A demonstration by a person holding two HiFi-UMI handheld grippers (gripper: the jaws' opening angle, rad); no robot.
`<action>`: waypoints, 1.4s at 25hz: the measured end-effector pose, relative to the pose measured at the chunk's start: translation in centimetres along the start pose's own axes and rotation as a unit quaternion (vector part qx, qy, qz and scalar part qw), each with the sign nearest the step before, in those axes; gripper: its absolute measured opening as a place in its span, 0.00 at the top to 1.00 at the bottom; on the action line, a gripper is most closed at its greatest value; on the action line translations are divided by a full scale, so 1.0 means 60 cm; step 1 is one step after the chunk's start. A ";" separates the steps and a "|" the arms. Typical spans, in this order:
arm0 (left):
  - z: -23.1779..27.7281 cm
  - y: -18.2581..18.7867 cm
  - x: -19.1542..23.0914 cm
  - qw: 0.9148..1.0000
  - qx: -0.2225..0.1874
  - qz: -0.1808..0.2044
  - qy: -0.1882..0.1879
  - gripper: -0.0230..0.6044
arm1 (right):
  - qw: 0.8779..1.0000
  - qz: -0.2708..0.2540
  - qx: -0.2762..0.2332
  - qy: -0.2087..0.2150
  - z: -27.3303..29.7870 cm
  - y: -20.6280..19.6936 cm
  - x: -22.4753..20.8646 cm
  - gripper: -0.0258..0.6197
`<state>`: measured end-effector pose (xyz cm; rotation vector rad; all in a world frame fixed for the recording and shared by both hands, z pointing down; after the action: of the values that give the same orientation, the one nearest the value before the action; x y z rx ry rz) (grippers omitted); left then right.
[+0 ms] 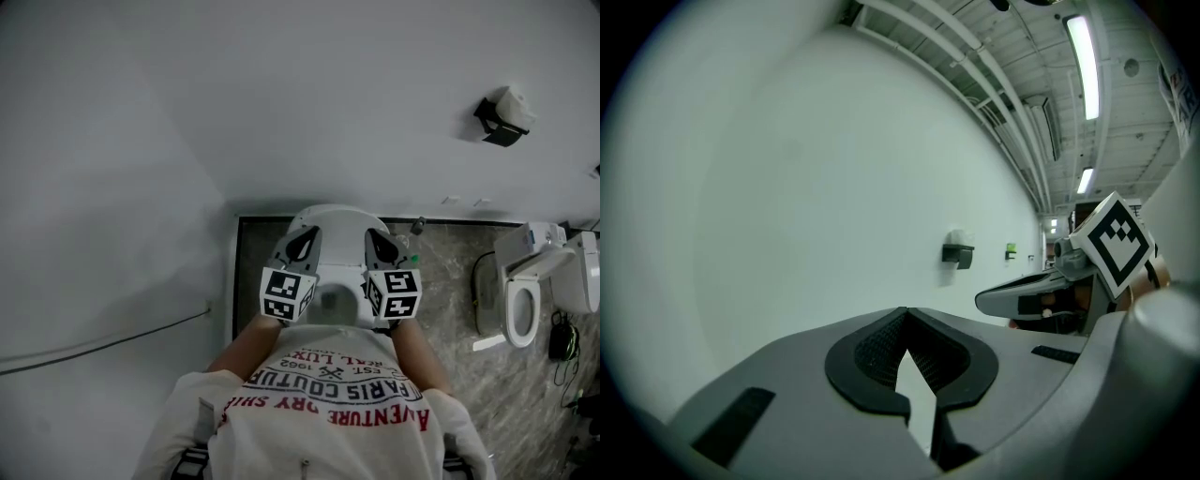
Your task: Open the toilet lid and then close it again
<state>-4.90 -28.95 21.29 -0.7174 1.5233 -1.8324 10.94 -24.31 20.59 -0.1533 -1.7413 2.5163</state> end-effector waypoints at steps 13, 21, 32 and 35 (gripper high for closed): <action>0.000 -0.001 -0.002 1.000 -0.002 -0.008 0.011 0.95 | 1.000 0.021 0.007 0.001 -0.014 -0.016 -0.016 0.94; 0.007 -0.025 -0.002 0.999 0.020 0.000 0.025 0.95 | 1.000 0.011 0.027 0.005 -0.003 -0.039 -0.019 0.94; 0.056 -0.112 0.008 0.994 0.108 0.011 0.027 0.95 | 0.994 -0.058 0.085 0.047 0.056 -0.079 -0.041 0.93; 0.076 -0.131 0.007 0.991 0.131 0.031 0.016 0.95 | 0.989 -0.064 0.115 0.061 0.081 -0.091 -0.054 0.93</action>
<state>-2.78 -31.20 29.82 -0.5134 1.2769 -1.9577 13.56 -27.29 27.51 -0.1699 -1.3608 2.5297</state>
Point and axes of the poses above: the fingertips, and each gripper's own axes: z forward along the fingers, x to its left, y out of its top, the point moved 6 cm from there along -z, backward along the fingers, and after that the axes turned 3 degrees about z, right-handed, at the moved point
